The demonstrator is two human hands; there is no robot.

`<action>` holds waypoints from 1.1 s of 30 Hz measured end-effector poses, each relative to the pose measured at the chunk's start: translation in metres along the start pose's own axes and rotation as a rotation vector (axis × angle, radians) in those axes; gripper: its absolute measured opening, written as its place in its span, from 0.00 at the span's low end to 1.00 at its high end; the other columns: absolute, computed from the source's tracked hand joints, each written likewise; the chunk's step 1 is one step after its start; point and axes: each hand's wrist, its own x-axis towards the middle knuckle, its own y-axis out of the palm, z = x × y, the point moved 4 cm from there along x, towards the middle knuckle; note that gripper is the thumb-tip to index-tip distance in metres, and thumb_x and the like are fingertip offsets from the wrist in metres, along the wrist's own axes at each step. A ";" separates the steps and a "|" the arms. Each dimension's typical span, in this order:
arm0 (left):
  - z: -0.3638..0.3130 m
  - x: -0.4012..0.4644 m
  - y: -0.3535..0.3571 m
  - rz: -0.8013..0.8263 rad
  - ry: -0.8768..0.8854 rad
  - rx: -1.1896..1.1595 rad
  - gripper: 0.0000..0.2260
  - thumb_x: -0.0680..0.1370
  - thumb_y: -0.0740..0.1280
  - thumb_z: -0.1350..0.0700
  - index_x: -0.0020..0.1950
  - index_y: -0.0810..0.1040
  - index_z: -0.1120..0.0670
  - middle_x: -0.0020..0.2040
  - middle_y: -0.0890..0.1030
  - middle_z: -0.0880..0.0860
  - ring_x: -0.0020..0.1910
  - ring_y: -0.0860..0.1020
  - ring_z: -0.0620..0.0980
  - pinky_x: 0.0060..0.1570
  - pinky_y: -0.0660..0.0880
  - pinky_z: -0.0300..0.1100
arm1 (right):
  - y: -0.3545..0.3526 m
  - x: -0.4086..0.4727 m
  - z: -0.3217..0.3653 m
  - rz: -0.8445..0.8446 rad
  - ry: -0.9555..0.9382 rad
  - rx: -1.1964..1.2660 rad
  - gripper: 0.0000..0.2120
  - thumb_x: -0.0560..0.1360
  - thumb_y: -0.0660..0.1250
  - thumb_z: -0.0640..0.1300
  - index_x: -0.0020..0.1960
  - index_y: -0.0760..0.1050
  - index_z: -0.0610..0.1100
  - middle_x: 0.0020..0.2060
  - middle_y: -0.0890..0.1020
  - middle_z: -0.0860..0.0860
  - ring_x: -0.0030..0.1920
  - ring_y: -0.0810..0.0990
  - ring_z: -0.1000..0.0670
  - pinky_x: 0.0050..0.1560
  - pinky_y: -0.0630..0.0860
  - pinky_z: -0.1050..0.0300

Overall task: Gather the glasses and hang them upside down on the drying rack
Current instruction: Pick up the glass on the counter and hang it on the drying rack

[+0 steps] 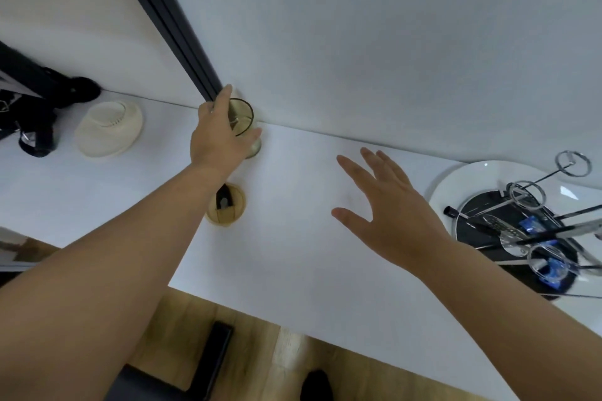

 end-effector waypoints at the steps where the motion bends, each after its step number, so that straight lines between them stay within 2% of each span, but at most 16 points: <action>1: -0.001 -0.003 0.000 0.003 0.002 -0.011 0.39 0.76 0.74 0.42 0.82 0.58 0.41 0.75 0.67 0.50 0.61 0.74 0.47 0.54 0.69 0.41 | -0.001 -0.003 -0.001 -0.006 0.005 0.012 0.37 0.81 0.63 0.64 0.84 0.48 0.62 0.85 0.49 0.54 0.84 0.43 0.52 0.79 0.57 0.47; 5: -0.009 -0.023 -0.005 -0.006 0.012 -0.130 0.39 0.74 0.76 0.41 0.81 0.60 0.40 0.74 0.68 0.49 0.64 0.71 0.44 0.58 0.66 0.39 | -0.006 -0.016 -0.004 -0.045 0.054 0.110 0.37 0.80 0.64 0.63 0.84 0.50 0.62 0.85 0.52 0.56 0.84 0.45 0.53 0.79 0.57 0.48; 7: -0.020 -0.037 -0.007 -0.023 0.041 -0.197 0.40 0.73 0.77 0.41 0.81 0.61 0.39 0.72 0.69 0.47 0.64 0.69 0.41 0.57 0.65 0.32 | -0.009 -0.024 -0.006 -0.080 0.084 0.193 0.37 0.80 0.65 0.63 0.84 0.52 0.62 0.84 0.54 0.57 0.84 0.48 0.53 0.78 0.56 0.50; 9: -0.035 -0.053 -0.009 -0.030 0.059 -0.271 0.40 0.73 0.78 0.41 0.80 0.61 0.39 0.71 0.69 0.47 0.64 0.71 0.42 0.54 0.65 0.26 | -0.014 -0.034 -0.009 -0.116 0.118 0.295 0.37 0.79 0.66 0.62 0.83 0.54 0.62 0.83 0.57 0.57 0.83 0.52 0.54 0.77 0.55 0.56; 12: -0.067 -0.083 -0.013 -0.036 0.066 -0.407 0.41 0.71 0.79 0.42 0.80 0.62 0.37 0.71 0.70 0.48 0.62 0.77 0.45 0.55 0.71 0.32 | -0.027 -0.052 -0.012 -0.177 0.186 0.538 0.35 0.79 0.68 0.61 0.82 0.59 0.61 0.80 0.63 0.60 0.79 0.61 0.57 0.74 0.59 0.60; 14: -0.094 -0.105 -0.019 -0.051 0.088 -0.466 0.40 0.71 0.79 0.43 0.79 0.63 0.36 0.70 0.71 0.47 0.59 0.77 0.39 0.52 0.71 0.30 | -0.035 -0.067 -0.015 -0.214 0.236 0.712 0.33 0.79 0.69 0.61 0.81 0.61 0.61 0.79 0.66 0.61 0.77 0.66 0.58 0.73 0.63 0.57; 16: -0.123 -0.130 -0.026 -0.056 0.105 -0.545 0.40 0.72 0.79 0.43 0.79 0.63 0.35 0.69 0.72 0.45 0.58 0.77 0.37 0.52 0.72 0.27 | -0.045 -0.084 -0.019 -0.230 0.284 0.891 0.32 0.79 0.69 0.62 0.80 0.63 0.61 0.77 0.70 0.59 0.74 0.70 0.56 0.74 0.69 0.50; 17: -0.139 -0.144 -0.028 -0.052 0.113 -0.598 0.40 0.71 0.80 0.42 0.78 0.63 0.35 0.67 0.73 0.44 0.58 0.79 0.39 0.55 0.74 0.29 | -0.050 -0.094 -0.021 -0.234 0.305 0.990 0.32 0.79 0.69 0.62 0.80 0.64 0.61 0.76 0.71 0.57 0.72 0.73 0.55 0.72 0.72 0.46; 18: -0.154 -0.158 -0.031 -0.046 0.121 -0.656 0.40 0.70 0.80 0.42 0.78 0.64 0.34 0.66 0.73 0.43 0.59 0.80 0.42 0.59 0.77 0.36 | -0.056 -0.104 -0.022 -0.240 0.325 1.087 0.32 0.79 0.69 0.62 0.80 0.64 0.61 0.75 0.72 0.55 0.71 0.74 0.54 0.70 0.75 0.44; 20: -0.185 -0.189 -0.035 -0.034 0.131 -0.762 0.40 0.69 0.80 0.40 0.76 0.65 0.33 0.65 0.74 0.42 0.61 0.81 0.46 0.61 0.80 0.49 | -0.069 -0.125 -0.025 -0.236 0.351 1.278 0.32 0.80 0.68 0.61 0.80 0.63 0.59 0.73 0.74 0.53 0.67 0.78 0.51 0.66 0.79 0.43; 22: -0.215 -0.221 -0.037 -0.003 0.161 -0.843 0.40 0.69 0.80 0.41 0.76 0.65 0.33 0.66 0.74 0.44 0.63 0.81 0.47 0.60 0.80 0.53 | -0.083 -0.147 -0.029 -0.219 0.347 1.497 0.30 0.79 0.68 0.62 0.79 0.65 0.59 0.72 0.75 0.50 0.65 0.81 0.47 0.63 0.81 0.41; 25: -0.256 -0.265 -0.031 0.093 0.218 -0.935 0.40 0.70 0.80 0.43 0.78 0.64 0.35 0.67 0.74 0.48 0.62 0.82 0.49 0.58 0.81 0.53 | -0.105 -0.179 -0.038 -0.178 0.277 1.763 0.26 0.78 0.67 0.65 0.72 0.75 0.56 0.67 0.81 0.45 0.64 0.84 0.43 0.63 0.81 0.40; 27: -0.278 -0.288 -0.020 0.151 0.232 -0.972 0.40 0.69 0.79 0.43 0.78 0.64 0.35 0.68 0.74 0.48 0.61 0.83 0.50 0.59 0.81 0.55 | -0.117 -0.201 -0.047 -0.196 0.251 1.814 0.26 0.79 0.66 0.63 0.72 0.76 0.51 0.64 0.84 0.44 0.64 0.84 0.44 0.65 0.80 0.42; 30: -0.302 -0.317 -0.001 0.221 0.246 -0.994 0.41 0.70 0.78 0.43 0.78 0.62 0.34 0.68 0.73 0.47 0.61 0.83 0.49 0.60 0.81 0.55 | -0.128 -0.228 -0.064 -0.250 0.237 1.810 0.26 0.81 0.67 0.59 0.74 0.75 0.45 0.66 0.83 0.41 0.67 0.82 0.42 0.67 0.79 0.42; 33: -0.317 -0.341 0.018 0.297 0.326 -0.931 0.42 0.72 0.78 0.41 0.80 0.57 0.34 0.70 0.72 0.44 0.63 0.81 0.46 0.59 0.81 0.47 | -0.130 -0.249 -0.089 -0.328 0.245 1.800 0.26 0.81 0.68 0.57 0.73 0.76 0.43 0.65 0.83 0.40 0.66 0.82 0.40 0.66 0.79 0.41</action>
